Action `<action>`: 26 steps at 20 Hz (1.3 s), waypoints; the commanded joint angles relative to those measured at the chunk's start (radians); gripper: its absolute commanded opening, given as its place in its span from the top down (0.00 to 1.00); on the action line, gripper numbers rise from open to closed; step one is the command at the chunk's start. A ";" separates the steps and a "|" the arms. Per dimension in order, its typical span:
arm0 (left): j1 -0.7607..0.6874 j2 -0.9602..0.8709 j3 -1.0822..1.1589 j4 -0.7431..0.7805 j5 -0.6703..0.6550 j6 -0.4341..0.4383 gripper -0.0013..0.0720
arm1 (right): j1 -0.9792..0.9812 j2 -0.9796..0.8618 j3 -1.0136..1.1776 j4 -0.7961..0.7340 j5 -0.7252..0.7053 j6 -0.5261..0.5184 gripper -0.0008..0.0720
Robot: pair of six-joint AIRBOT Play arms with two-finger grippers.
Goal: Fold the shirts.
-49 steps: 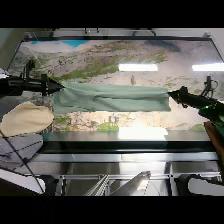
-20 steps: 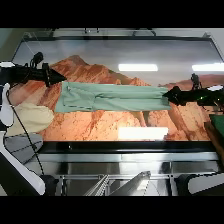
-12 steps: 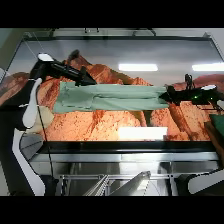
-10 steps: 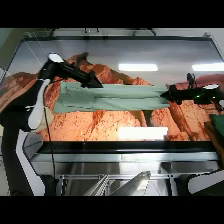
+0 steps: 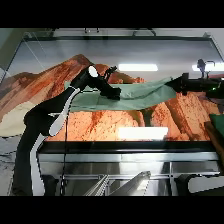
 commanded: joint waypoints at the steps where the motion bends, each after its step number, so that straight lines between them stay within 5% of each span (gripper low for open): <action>1: -0.010 -0.014 0.000 0.016 0.034 -0.013 0.97 | 0.034 0.063 0.002 0.176 0.106 -0.041 0.97; 5: -0.007 -0.011 0.003 -0.041 0.021 -0.011 0.96 | 0.143 0.138 0.021 0.193 0.098 -0.023 0.97; 9: 0.066 0.090 0.085 -0.393 -0.132 0.080 0.97 | 0.291 0.148 0.055 0.193 0.002 0.022 0.97; 13: 0.268 0.299 0.086 -0.656 -0.293 0.079 0.97 | 0.466 0.148 0.060 0.193 -0.219 0.044 0.97; 16: 0.451 0.422 0.085 -0.690 -0.359 0.083 0.97 | 0.631 0.113 0.113 0.192 -0.463 0.042 0.97; 19: 0.598 0.531 0.012 -0.694 -0.349 0.118 0.96 | 0.789 -0.039 0.280 0.192 -0.579 0.061 0.97; 24: 0.705 0.617 -0.197 -0.693 -0.390 0.207 0.96 | 0.993 -0.496 0.756 0.194 -0.568 0.129 0.96; 26: 0.708 0.616 -0.277 -0.694 -0.410 0.229 0.96 | 1.037 -0.615 0.869 0.251 -0.536 0.115 0.48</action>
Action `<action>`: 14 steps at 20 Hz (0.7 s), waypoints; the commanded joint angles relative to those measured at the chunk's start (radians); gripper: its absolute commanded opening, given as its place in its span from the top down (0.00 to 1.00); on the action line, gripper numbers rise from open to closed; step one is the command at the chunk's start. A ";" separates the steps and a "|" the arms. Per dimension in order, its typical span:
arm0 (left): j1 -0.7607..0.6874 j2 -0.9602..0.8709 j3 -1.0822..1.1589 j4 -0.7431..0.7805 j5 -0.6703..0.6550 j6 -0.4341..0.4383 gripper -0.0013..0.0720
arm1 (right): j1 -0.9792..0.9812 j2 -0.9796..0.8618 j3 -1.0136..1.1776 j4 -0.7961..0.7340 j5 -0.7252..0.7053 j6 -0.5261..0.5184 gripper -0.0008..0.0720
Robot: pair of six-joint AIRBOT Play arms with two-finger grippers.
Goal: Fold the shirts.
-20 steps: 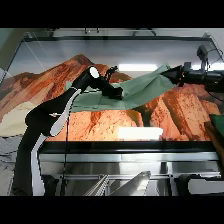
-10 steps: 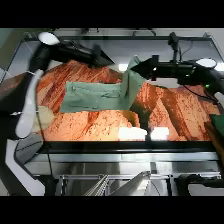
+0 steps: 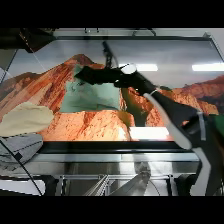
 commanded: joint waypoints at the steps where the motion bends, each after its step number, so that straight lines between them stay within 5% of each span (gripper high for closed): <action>1: 0.035 0.025 -0.141 -0.013 -0.034 0.051 0.96 | 0.089 -0.199 0.180 0.061 0.016 -0.013 0.49; 3: 0.035 0.025 -0.189 -0.013 -0.035 0.069 0.96 | 0.048 -0.186 0.145 0.057 0.112 -0.030 0.56; 4: 0.035 0.025 -0.199 -0.013 -0.037 0.076 0.96 | 0.009 -0.175 0.136 0.057 0.192 -0.026 0.77; 11: 0.035 0.028 -0.200 -0.037 -0.100 0.088 0.96 | -0.315 -0.003 0.065 0.048 0.557 0.067 0.77; 14: 0.035 0.028 -0.200 -0.035 -0.118 0.103 0.96 | -0.425 0.083 -0.037 -0.170 0.573 0.188 0.76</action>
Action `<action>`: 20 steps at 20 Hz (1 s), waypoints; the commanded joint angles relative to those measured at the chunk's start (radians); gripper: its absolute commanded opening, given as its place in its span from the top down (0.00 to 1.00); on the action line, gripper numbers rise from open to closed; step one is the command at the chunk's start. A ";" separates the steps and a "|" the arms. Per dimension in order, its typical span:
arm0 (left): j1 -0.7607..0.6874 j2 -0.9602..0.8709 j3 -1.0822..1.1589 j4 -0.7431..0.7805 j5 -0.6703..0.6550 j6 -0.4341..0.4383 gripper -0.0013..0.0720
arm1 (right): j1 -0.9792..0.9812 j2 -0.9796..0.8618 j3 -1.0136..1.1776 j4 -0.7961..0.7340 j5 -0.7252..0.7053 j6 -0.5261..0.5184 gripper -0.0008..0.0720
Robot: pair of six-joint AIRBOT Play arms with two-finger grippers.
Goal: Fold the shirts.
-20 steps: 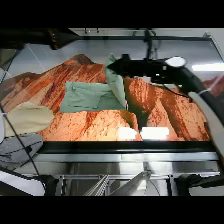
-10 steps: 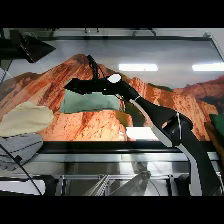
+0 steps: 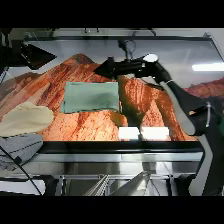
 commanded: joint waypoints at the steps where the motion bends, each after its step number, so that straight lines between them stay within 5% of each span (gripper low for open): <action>1: 0.001 0.001 -0.002 0.000 -0.022 0.013 0.96 | -0.117 0.076 -0.087 -0.275 0.069 0.144 0.66; 2: -0.002 0.001 -0.002 -0.001 -0.013 0.013 0.96 | -0.122 0.069 -0.089 -0.401 0.069 0.201 0.42; 4: -0.005 0.001 -0.002 -0.002 -0.003 0.013 0.96 | -0.123 0.045 -0.089 -0.562 0.062 0.267 0.15; 7: -0.017 0.001 -0.002 -0.001 0.004 0.023 0.96 | -0.116 -0.009 -0.089 -0.589 0.021 0.288 0.03; 20: -0.074 0.000 -0.002 0.000 -0.014 0.073 0.96 | 0.063 -0.159 -0.089 -0.465 -0.185 0.322 0.03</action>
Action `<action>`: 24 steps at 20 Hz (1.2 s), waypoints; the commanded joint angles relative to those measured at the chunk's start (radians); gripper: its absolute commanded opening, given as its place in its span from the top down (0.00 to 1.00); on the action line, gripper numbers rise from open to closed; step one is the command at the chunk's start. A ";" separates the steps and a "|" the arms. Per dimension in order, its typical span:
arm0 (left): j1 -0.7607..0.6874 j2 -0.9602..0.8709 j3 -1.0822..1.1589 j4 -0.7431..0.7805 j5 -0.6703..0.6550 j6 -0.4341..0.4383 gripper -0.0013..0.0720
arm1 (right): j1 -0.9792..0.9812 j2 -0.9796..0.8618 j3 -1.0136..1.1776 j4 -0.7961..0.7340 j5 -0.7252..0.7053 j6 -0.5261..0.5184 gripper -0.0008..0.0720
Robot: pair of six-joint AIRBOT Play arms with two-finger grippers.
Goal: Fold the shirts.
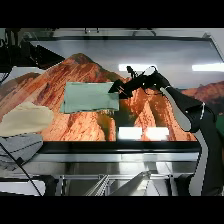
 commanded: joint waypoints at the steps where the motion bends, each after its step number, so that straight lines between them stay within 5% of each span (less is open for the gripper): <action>1: -0.003 0.000 0.000 0.000 -0.026 0.006 0.96 | 0.051 -0.017 -0.001 -0.006 -0.084 0.011 0.05; 6: -0.003 0.000 0.000 0.000 -0.043 0.005 0.96 | 0.057 -0.014 0.000 0.175 -0.079 -0.081 0.95; 12: -0.003 0.000 0.000 0.000 -0.044 0.004 0.96 | 0.007 0.139 0.000 0.139 -0.081 -0.070 0.97; 19: -0.003 0.000 0.000 0.001 -0.130 0.005 0.96 | -0.312 0.616 0.000 -0.261 0.136 0.196 0.97; 24: -0.003 0.000 -0.001 0.001 -0.129 0.018 0.96 | -0.691 0.845 0.000 -0.346 0.141 0.363 0.97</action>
